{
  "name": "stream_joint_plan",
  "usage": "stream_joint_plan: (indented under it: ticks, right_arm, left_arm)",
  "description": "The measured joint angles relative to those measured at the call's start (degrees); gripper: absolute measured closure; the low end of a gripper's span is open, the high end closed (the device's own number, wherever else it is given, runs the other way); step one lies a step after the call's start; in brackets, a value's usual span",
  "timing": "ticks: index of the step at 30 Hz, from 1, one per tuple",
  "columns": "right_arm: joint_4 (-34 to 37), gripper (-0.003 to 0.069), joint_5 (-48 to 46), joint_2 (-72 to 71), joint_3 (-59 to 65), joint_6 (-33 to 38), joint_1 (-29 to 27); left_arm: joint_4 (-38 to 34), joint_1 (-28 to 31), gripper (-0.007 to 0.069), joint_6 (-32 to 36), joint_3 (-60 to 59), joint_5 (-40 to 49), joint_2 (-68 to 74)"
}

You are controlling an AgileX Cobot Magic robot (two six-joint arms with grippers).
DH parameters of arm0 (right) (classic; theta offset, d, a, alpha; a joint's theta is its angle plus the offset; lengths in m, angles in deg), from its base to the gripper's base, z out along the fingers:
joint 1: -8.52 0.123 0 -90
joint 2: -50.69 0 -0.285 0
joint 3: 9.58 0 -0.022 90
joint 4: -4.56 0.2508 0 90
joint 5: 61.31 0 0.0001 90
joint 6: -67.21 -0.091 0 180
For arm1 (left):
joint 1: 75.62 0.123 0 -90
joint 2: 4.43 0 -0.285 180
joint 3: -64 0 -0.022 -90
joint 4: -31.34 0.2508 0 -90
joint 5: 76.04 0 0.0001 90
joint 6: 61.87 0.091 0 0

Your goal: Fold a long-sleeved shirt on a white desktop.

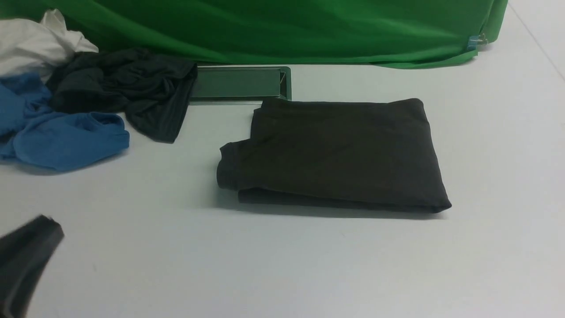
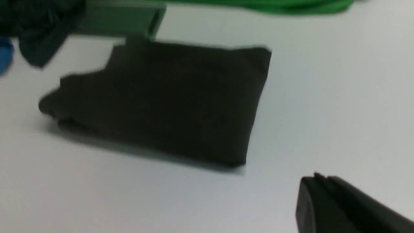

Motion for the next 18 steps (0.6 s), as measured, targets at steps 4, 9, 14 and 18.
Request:
stream_joint_plan:
  ticks: [4, 9, 14, 18]
  right_arm:
    - [-0.28, 0.0602, 6.75, -5.52, 5.37, -0.15, 0.00]
    - [-1.14, 0.0550, 6.80, -7.32, 9.47, -0.15, 0.00]
    - [-1.26, 0.0526, 6.86, -7.26, 10.43, -0.15, 0.00]
    - [-2.61, 0.0522, 7.43, -7.26, 10.43, -0.15, 0.00]
  left_arm:
    - [0.00, 0.00, 0.0606, 0.00, -2.42, 0.00, -0.06]
    - [0.00, 0.00, 0.0606, 0.59, -3.60, 0.47, -0.06]
    - [0.02, 0.00, 0.0606, 0.63, -3.59, 0.81, -0.06]
    - [0.02, 0.00, 0.0605, 0.63, -3.66, 0.88, -0.06]
